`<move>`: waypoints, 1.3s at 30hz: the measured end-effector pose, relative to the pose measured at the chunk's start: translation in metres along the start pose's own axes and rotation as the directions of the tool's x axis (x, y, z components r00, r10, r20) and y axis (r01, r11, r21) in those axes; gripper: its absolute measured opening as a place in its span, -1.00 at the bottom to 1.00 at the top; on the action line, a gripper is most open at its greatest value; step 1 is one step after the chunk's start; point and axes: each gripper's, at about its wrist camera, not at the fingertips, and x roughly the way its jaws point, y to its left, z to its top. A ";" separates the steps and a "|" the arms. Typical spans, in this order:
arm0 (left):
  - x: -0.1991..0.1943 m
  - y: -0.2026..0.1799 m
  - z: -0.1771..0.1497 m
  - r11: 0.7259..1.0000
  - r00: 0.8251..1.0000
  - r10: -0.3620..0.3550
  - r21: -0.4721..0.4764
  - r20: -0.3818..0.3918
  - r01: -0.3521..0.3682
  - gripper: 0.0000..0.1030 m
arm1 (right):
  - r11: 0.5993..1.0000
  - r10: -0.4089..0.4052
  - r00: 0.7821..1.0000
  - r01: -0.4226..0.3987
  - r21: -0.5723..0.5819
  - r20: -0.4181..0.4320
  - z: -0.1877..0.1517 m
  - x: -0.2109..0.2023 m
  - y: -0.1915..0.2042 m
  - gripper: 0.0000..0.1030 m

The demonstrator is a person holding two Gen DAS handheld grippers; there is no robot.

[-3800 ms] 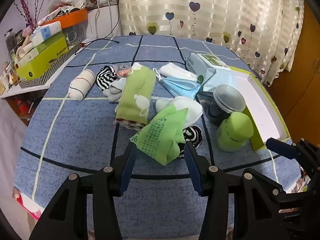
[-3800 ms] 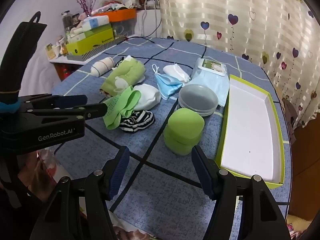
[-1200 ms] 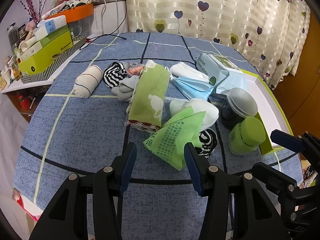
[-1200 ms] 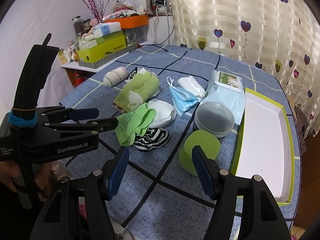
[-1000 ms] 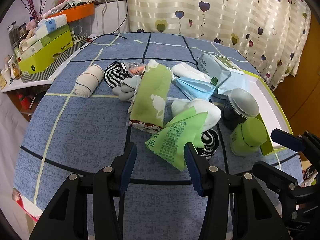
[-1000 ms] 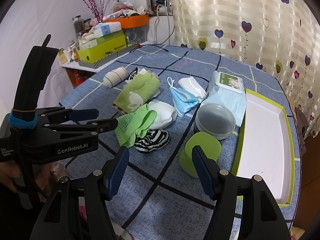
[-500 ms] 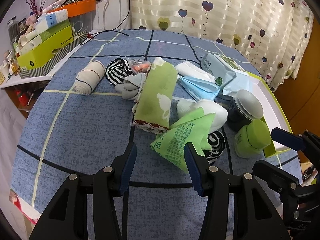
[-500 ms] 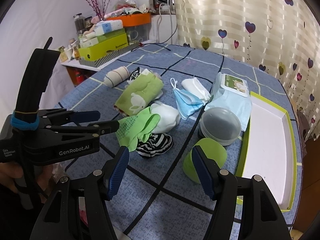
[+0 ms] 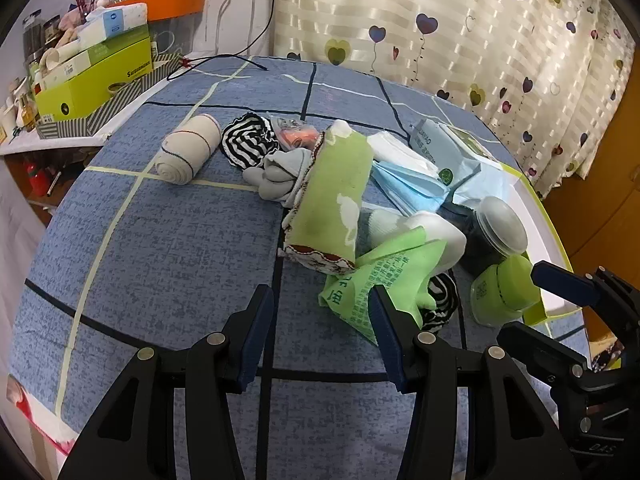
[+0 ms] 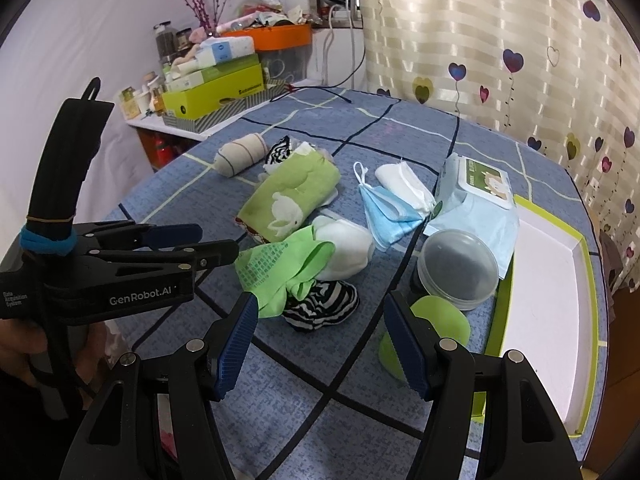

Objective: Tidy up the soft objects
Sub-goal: 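Grasp the green cloth bag with the right gripper while the left gripper approaches the striped sock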

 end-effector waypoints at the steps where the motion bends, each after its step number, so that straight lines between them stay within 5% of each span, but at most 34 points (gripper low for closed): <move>1: 0.000 0.001 0.000 1.000 1.000 -0.001 -0.001 0.002 0.001 -0.02 | 1.000 0.000 1.000 0.000 -0.002 -0.001 0.001 0.001 0.001 0.27; 14: -0.003 0.021 0.001 1.000 1.000 -0.010 -0.016 0.028 0.011 -0.02 | 1.000 0.015 1.000 -0.015 -0.026 -0.018 0.012 0.020 0.014 0.27; 28: -0.002 0.054 0.004 0.992 0.995 -0.080 -0.096 0.051 0.085 -0.02 | 0.998 0.056 0.992 -0.059 -0.021 -0.111 0.024 0.087 0.030 0.26; 29: -0.002 0.055 0.005 0.991 0.995 -0.081 -0.099 0.052 0.085 -0.02 | 0.998 0.051 0.992 -0.054 -0.024 -0.113 0.025 0.089 0.030 0.22; 33: 0.001 0.060 0.006 0.991 0.996 -0.071 -0.111 0.048 0.076 -0.02 | 0.999 0.032 0.993 -0.037 -0.039 -0.117 0.027 0.095 0.033 -0.53; 39: 0.008 0.061 0.007 0.990 0.996 -0.078 -0.111 0.036 0.082 -0.02 | 0.998 0.056 0.995 -0.059 -0.033 -0.085 0.027 0.086 0.032 -0.75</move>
